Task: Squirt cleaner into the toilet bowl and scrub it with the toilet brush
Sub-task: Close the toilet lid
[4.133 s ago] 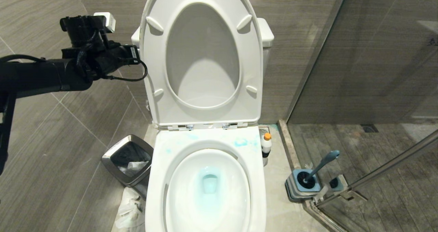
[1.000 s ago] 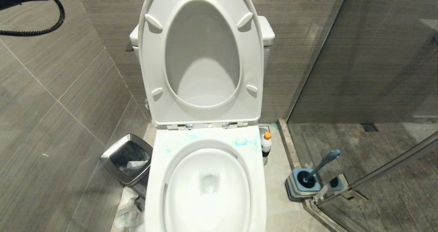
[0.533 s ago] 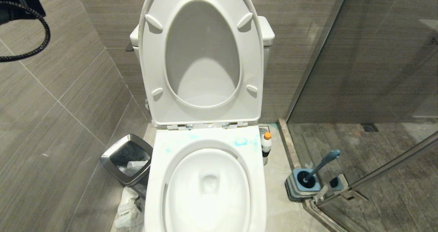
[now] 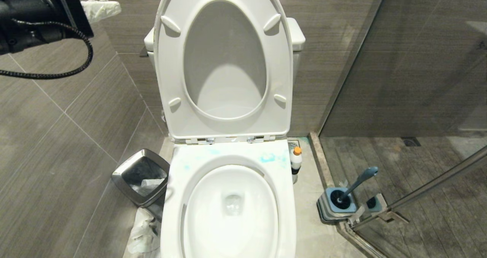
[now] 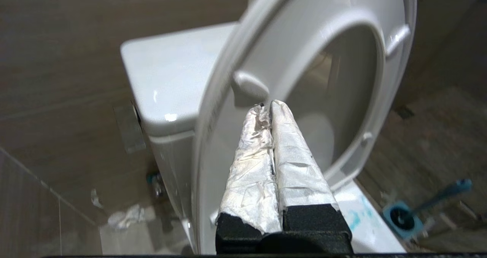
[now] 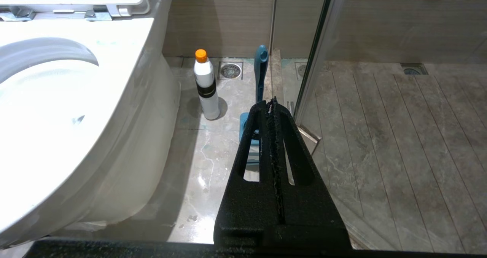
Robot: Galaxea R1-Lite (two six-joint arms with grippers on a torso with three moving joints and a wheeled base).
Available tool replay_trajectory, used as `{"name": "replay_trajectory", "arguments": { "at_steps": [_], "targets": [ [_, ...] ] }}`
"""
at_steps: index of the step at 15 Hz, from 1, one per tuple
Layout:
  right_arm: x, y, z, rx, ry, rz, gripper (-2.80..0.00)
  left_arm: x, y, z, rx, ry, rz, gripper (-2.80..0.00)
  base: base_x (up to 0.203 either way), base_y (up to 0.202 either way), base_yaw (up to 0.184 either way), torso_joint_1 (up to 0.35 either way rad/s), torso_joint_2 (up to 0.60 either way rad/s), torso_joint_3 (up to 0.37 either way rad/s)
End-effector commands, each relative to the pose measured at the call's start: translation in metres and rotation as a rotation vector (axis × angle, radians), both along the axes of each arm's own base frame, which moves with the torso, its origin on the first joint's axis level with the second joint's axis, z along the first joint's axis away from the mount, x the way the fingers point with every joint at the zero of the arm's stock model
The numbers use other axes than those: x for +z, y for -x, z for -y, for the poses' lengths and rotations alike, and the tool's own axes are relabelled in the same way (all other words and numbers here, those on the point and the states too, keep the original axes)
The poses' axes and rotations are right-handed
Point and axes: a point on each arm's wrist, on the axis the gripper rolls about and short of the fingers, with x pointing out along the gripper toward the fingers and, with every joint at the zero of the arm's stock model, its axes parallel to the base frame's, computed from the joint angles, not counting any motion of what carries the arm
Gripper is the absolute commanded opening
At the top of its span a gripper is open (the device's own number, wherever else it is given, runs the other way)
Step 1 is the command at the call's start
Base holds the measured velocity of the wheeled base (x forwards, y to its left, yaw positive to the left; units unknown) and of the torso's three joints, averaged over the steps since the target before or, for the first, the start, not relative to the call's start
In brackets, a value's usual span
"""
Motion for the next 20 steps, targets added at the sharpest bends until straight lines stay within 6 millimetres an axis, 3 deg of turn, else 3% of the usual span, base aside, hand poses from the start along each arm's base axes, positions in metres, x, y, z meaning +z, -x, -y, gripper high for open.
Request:
{"name": "replay_trajectory", "arguments": {
  "at_steps": [1,4,6,8,11,20],
  "targets": [
    [-0.006,-0.002,0.0,0.0,0.0,-0.02,-2.8,0.008,-0.042,0.003,-0.01,0.039,0.012,-2.8,0.0,0.0,0.0,0.0,0.0,0.0],
    [-0.006,-0.002,0.0,0.0,0.0,-0.019,-2.8,0.015,-0.088,-0.005,0.014,0.089,0.049,-2.8,0.0,0.0,0.0,0.0,0.0,0.0],
    [-0.006,-0.002,0.0,0.0,0.0,-0.021,-2.8,0.004,-0.114,-0.024,0.068,0.099,0.07,-2.8,0.0,0.0,0.0,0.0,0.0,0.0],
    [-0.006,-0.002,0.0,0.0,0.0,-0.02,-2.8,-0.005,-0.129,-0.031,0.081,0.106,0.106,-2.8,0.0,0.0,0.0,0.0,0.0,0.0],
    [-0.006,-0.002,0.0,0.0,0.0,-0.021,-2.8,-0.014,-0.14,-0.029,0.076,0.117,0.097,-2.8,0.0,0.0,0.0,0.0,0.0,0.0],
    [-0.006,-0.002,0.0,0.0,0.0,-0.021,-2.8,-0.017,-0.145,-0.015,0.025,0.145,0.121,-2.8,0.0,0.0,0.0,0.0,0.0,0.0]
  ]
}}
